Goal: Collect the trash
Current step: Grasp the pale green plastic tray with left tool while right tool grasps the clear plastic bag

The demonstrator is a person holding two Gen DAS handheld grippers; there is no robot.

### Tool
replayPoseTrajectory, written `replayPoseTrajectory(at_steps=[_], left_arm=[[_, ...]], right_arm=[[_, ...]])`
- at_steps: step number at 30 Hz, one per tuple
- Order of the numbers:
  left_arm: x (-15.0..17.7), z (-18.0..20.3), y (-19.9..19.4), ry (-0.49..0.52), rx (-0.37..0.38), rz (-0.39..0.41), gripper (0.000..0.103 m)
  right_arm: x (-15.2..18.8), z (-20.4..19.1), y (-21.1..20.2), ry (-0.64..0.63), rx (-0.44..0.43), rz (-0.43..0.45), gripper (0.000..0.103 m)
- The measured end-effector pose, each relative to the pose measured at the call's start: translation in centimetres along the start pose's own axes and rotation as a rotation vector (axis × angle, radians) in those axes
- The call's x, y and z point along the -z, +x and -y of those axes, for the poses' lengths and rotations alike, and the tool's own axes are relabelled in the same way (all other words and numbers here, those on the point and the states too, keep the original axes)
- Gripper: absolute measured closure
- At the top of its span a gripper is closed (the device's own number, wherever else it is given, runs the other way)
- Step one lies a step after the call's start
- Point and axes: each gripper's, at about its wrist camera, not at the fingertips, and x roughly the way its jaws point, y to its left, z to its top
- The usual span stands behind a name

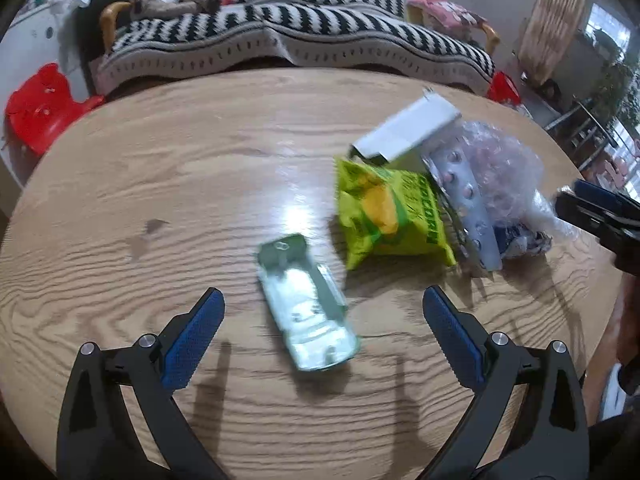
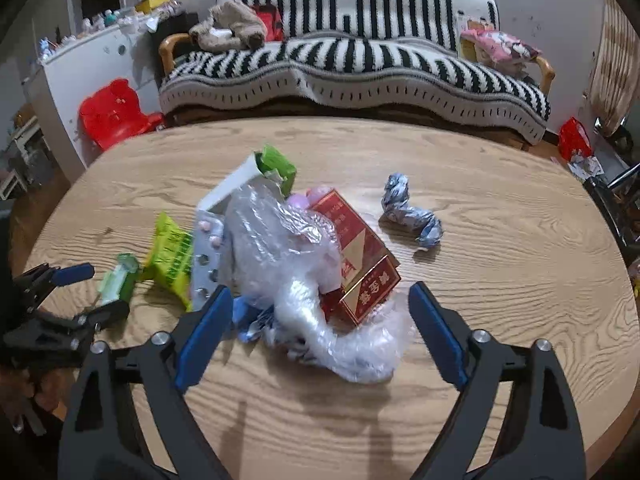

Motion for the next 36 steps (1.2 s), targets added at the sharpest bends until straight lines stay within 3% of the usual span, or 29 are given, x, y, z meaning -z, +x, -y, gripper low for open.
replayPoseTrajectory(at_steps=[5, 7, 9, 10, 12, 14, 20, 28, 36], left_arm=[[0.2, 0.7, 1.6, 0.044, -0.052, -0.015, 0.007], [0.2, 0.7, 2.1, 0.043, -0.064, -0.028, 0.007], [0.3, 0.4, 2.2, 0.030, -0.059, -0.036, 0.018], [0.3, 0.4, 2.0, 0.031, -0.065, -0.027, 0.025], [0.3, 0.3, 1.6, 0.034, -0.069, -0.012, 0.058], [0.3, -0.1, 1.4, 0.020, -0.057, -0.020, 0.070], [0.1, -0.9, -0.8, -0.023, -0.046, 0.022, 0.070], [-0.4, 0.7, -2.5, -0.004, -0.089, 0.078, 0.070], [-1.5, 7.5, -3.2, 0.085, 0.003, 0.119, 0.070]], right_arm=[[0.3, -0.7, 3.0, -0.018, 0.012, -0.059, 0.042], [0.4, -0.7, 3.8, -0.015, 0.020, -0.074, 0.066], [0.1, -0.6, 3.8, -0.013, 0.021, -0.068, 0.077], [0.0, -0.6, 3.6, -0.010, 0.013, -0.065, 0.078], [0.0, -0.6, 2.3, -0.006, -0.003, -0.033, 0.080], [-0.2, -0.6, 1.1, 0.001, 0.000, 0.006, 0.080], [-0.1, 0.7, -2.4, 0.059, -0.034, 0.093, 0.081], [0.9, 2.0, -4.8, 0.069, -0.035, 0.101, 0.081], [3.4, 5.6, -8.6, 0.109, 0.014, 0.124, 0.081]])
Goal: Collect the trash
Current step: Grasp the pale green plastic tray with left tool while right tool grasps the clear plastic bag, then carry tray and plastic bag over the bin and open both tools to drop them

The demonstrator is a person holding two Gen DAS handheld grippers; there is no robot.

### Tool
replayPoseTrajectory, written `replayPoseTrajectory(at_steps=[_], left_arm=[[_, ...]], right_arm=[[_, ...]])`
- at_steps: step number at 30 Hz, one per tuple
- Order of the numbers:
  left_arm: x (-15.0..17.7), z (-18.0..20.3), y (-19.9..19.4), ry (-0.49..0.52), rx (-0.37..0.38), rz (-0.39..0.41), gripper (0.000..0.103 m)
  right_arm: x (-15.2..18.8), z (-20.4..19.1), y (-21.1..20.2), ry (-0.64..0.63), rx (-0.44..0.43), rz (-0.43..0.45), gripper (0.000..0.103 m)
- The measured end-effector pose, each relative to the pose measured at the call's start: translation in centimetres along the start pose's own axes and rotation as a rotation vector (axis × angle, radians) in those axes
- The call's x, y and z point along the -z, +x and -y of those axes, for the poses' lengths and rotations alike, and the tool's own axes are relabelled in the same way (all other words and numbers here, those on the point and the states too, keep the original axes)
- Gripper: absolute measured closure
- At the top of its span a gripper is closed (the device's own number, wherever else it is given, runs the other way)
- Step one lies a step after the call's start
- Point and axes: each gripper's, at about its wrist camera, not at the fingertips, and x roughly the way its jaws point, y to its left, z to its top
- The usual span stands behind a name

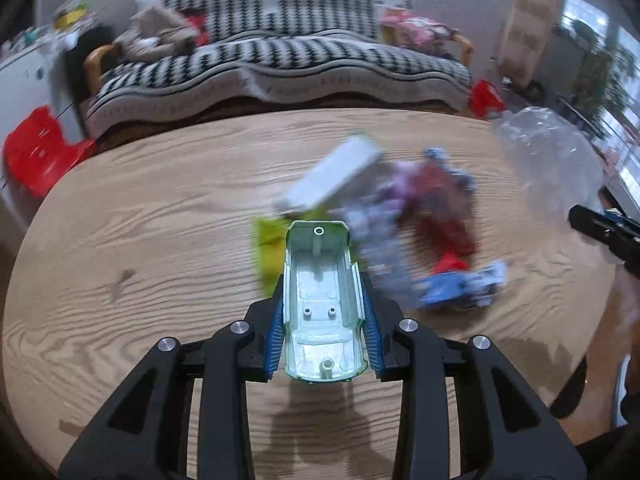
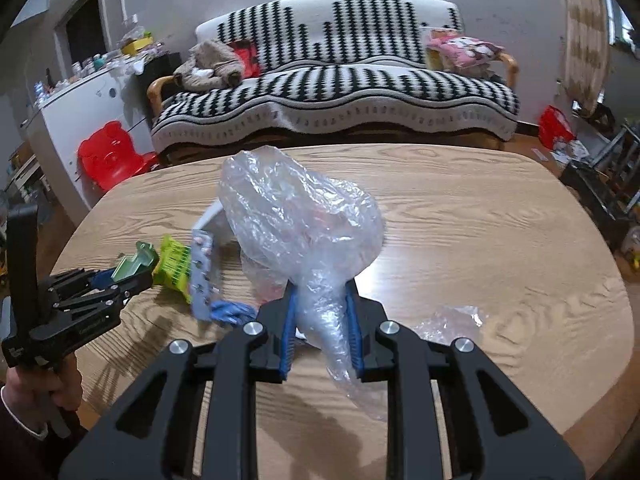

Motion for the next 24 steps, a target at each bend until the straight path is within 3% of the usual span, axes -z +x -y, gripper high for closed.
replayPoseTrajectory(at_steps=[7, 14, 20, 24], left_arm=[[-0.5, 10.7, 0.0, 0.126, 0.146, 0.039, 0.070], [0.6, 22.0, 0.2, 0.246, 0.305, 0.025, 0.070], [3.3, 33.3, 0.0, 0.369, 0.461, -0.011, 0.070], [6.1, 38.9, 0.2, 0.457, 0.549, -0.060, 0.070]], right_arm=[[3.2, 7.0, -4.9, 0.085, 0.093, 0.017, 0.081], [8.1, 16.4, -10.2, 0.233, 0.224, 0.022, 0.081], [14.1, 24.7, -14.5, 0.405, 0.352, -0.001, 0.081], [18.6, 29.2, -16.7, 0.525, 0.423, -0.038, 0.081]])
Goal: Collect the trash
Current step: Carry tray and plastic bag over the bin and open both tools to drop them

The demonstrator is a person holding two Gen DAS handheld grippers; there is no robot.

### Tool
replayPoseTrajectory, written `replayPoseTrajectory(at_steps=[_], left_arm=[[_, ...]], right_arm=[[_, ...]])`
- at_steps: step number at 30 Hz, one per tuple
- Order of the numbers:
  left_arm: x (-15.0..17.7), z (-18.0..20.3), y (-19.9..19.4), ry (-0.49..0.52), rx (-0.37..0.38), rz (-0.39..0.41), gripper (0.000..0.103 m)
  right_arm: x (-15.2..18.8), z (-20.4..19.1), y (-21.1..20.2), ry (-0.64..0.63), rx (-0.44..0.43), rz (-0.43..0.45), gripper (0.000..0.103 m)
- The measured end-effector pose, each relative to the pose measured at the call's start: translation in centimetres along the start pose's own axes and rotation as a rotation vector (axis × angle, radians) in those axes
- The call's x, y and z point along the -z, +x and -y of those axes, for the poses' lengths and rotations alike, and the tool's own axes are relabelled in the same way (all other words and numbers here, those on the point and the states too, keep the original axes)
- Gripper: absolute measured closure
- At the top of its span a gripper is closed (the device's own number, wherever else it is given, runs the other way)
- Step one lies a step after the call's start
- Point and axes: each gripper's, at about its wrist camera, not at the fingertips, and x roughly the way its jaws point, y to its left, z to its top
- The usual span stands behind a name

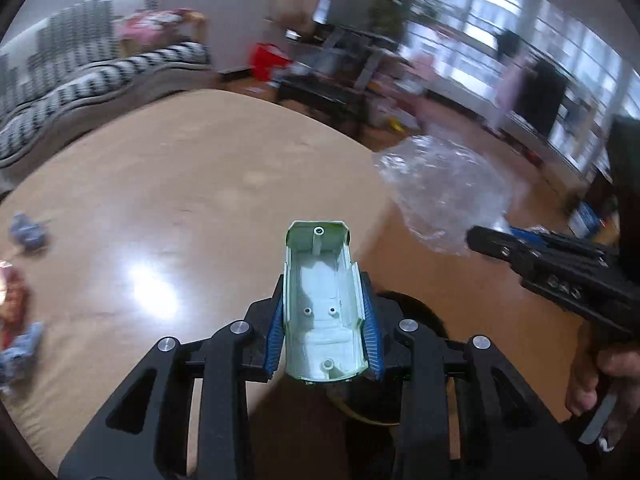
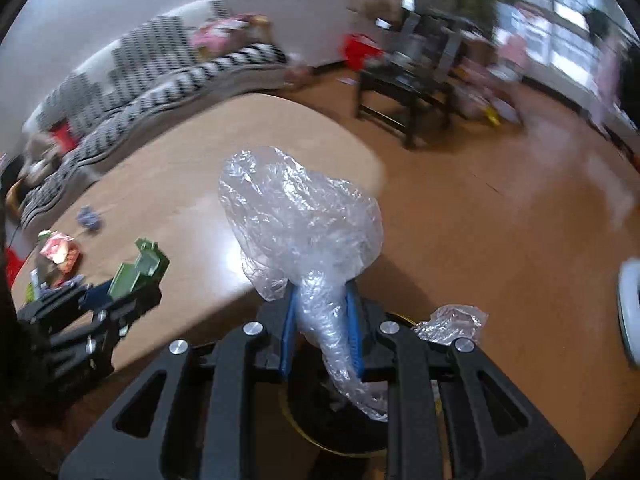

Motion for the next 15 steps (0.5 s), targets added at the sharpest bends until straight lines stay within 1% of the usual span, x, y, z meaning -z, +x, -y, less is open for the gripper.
replayPoseTrajectory(at_steps=[1, 4, 6, 7, 10, 13, 15], left_arm=[[0.2, 1.1, 0.8, 0.014, 0.020, -0.017, 0.070], [1.5, 4.6, 3.5, 0.066, 0.071, -0.084, 0.070], [2.3, 6.1, 4.8, 0.086, 0.101, -0.130, 0.070], [2.9, 6.7, 5.7, 0.091, 0.116, -0.162, 0.070], [3.5, 7.2, 7.2, 0.097, 0.122, -0.210, 0.070], [3.8, 6.7, 8.4, 0.062, 0.134, -0.245, 0.070], [3.4, 6.8, 8.8, 0.062, 0.126, -0.243, 0.070]], right_arm=[[0.6, 1.7, 0.2, 0.028, 0.016, -0.021, 0.081], [2.1, 4.9, 1.3, 0.080, 0.043, -0.114, 0.081], [3.1, 6.4, 2.4, 0.107, 0.046, -0.185, 0.081], [3.4, 6.9, 2.8, 0.117, 0.045, -0.206, 0.081], [4.2, 7.5, 4.1, 0.114, 0.066, -0.279, 0.081], [4.4, 7.4, 4.4, 0.111, 0.060, -0.299, 0.081], [4.5, 7.4, 4.3, 0.105, 0.055, -0.300, 0.081]])
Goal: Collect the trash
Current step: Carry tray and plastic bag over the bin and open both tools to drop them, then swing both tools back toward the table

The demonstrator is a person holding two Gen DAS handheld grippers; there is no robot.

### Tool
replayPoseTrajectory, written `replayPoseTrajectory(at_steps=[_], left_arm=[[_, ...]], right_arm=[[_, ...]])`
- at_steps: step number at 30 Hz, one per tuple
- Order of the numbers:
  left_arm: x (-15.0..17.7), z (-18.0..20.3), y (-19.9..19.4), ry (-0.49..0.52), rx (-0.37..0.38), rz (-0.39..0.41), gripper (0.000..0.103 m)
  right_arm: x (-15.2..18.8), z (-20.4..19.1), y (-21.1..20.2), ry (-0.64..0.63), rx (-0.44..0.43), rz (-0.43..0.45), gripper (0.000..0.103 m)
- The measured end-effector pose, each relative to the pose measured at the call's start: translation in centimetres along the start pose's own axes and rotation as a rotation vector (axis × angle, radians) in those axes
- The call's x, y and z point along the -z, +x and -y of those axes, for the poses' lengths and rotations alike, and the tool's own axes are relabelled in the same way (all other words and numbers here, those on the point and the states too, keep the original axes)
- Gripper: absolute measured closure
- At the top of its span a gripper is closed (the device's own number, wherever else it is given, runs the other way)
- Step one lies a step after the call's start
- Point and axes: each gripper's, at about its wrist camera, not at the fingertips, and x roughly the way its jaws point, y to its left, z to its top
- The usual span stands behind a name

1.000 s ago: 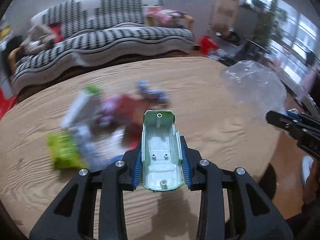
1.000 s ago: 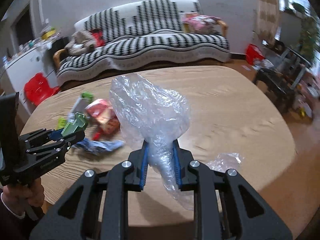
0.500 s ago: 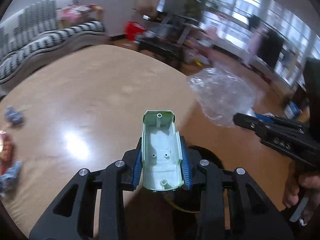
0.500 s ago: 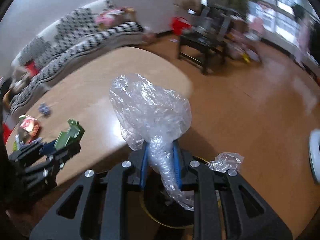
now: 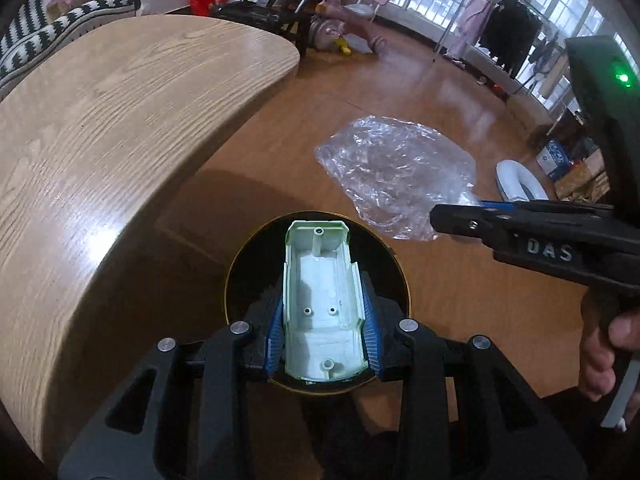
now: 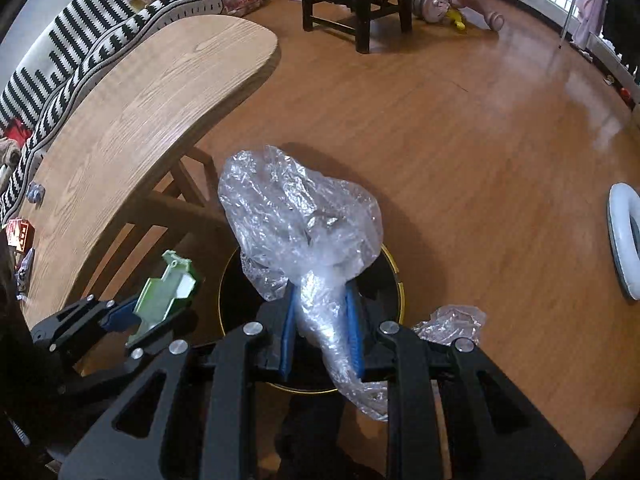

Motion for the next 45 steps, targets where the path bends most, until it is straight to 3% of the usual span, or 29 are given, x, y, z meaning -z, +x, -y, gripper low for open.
replayPoseTrajectory(at_steps=[11, 17, 21, 28, 32, 36, 38, 45], left_arm=[[-1.4, 0.1, 1.7, -0.020, 0.028, -0.017, 0.070], [-1.7, 0.1, 2.1, -0.021, 0.032, -0.030, 0.053], [-1.8, 0.2, 1.6, -0.008, 0.020, -0.011, 0.033], [-1.8, -0.1, 0.0, -0.014, 0.023, 0.024, 0.030], [-1.0, -0.2, -2.3, -0.010, 0.026, 0.062, 0.021], [0.0, -1.3, -6.3, -0.002, -0.013, 0.134, 0.011], [0.5, -2.3, -8.5, -0.006, -0.028, 0.169, 0.010], [4.1, -11.2, -17.4, -0.153, -0.170, 0.305, 0.009]], right_arm=[[-0.4, -1.0, -0.4, -0.009, -0.018, -0.010, 0.080], [-1.1, -0.5, -0.3, -0.016, -0.008, -0.014, 0.075], [-1.1, -0.9, -0.5, -0.021, 0.000, -0.004, 0.045], [-1.0, -1.4, -1.0, -0.029, -0.008, 0.015, 0.044], [-1.2, -2.2, -2.5, -0.035, -0.023, 0.083, 0.040], [-1.7, -4.4, -4.5, -0.064, -0.038, 0.176, 0.021], [-2.0, -6.3, -5.4, -0.097, -0.052, 0.217, 0.020], [-2.9, -16.5, -6.4, -0.257, -0.193, 0.259, 0.020]])
